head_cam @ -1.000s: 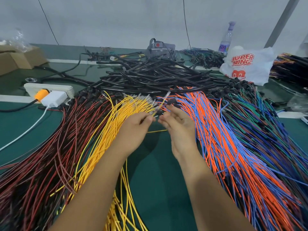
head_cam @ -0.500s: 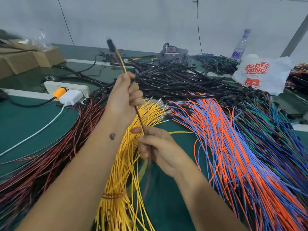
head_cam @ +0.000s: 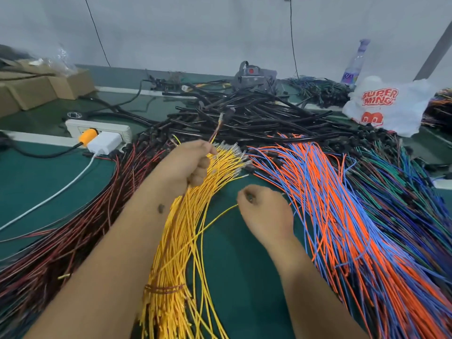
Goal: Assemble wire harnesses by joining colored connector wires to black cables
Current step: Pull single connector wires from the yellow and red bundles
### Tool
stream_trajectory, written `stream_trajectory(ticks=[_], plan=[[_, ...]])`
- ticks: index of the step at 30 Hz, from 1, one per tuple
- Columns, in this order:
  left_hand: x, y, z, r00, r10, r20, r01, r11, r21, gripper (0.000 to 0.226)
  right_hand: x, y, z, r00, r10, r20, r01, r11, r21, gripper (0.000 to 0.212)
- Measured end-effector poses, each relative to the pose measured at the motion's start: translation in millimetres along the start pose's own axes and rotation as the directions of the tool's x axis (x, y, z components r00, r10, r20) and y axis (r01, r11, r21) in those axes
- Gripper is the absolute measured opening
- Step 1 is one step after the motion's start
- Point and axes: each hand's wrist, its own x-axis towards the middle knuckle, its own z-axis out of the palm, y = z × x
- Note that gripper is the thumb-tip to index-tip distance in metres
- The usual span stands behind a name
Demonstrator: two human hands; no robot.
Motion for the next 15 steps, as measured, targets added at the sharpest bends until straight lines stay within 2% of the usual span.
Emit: stream_trajectory(ticks=[1, 2, 4, 5, 6, 9, 11, 15], plan=[[0, -4, 4, 0.998, -0.042, 0.051, 0.052, 0.973, -0.225, 0.029, -1, 0, -1, 1.000, -0.005, 0.025, 0.007, 0.997, -0.081, 0.018], [1, -6, 9, 0.992, -0.079, 0.098, 0.114, 0.896, -0.430, 0.029, -2, 0, 0, 0.999, -0.023, 0.045, 0.028, 0.993, -0.116, 0.015], [3, -16, 19, 0.979, -0.140, 0.148, 0.204, 0.712, -0.672, 0.029, -4, -1, 5, 0.995, -0.092, 0.045, 0.098, 0.983, -0.155, 0.016], [4, -23, 24, 0.975, -0.171, 0.145, 0.223, 0.665, -0.713, 0.030, -3, -2, 6, 0.993, -0.117, 0.028, 0.120, 0.979, -0.166, 0.016], [4, -29, 30, 0.973, -0.195, 0.125, 0.225, 0.669, -0.708, 0.030, -2, -1, 6, 0.992, -0.127, 0.015, 0.128, 0.977, -0.172, 0.015], [3, -39, 43, 0.982, -0.185, 0.040, 0.176, 0.813, -0.555, 0.029, -1, 3, 4, 0.988, -0.149, 0.039, 0.153, 0.970, -0.190, 0.009], [1, -32, 44, 0.992, -0.114, 0.052, 0.124, 0.830, -0.544, 0.029, -2, 1, 4, 0.976, -0.216, 0.043, 0.220, 0.952, -0.212, 0.009], [-10, -10, 44, 0.986, 0.104, 0.131, 0.010, 0.745, -0.667, 0.028, 5, -16, 10, 0.914, -0.390, -0.109, 0.390, 0.920, -0.018, 0.011]])
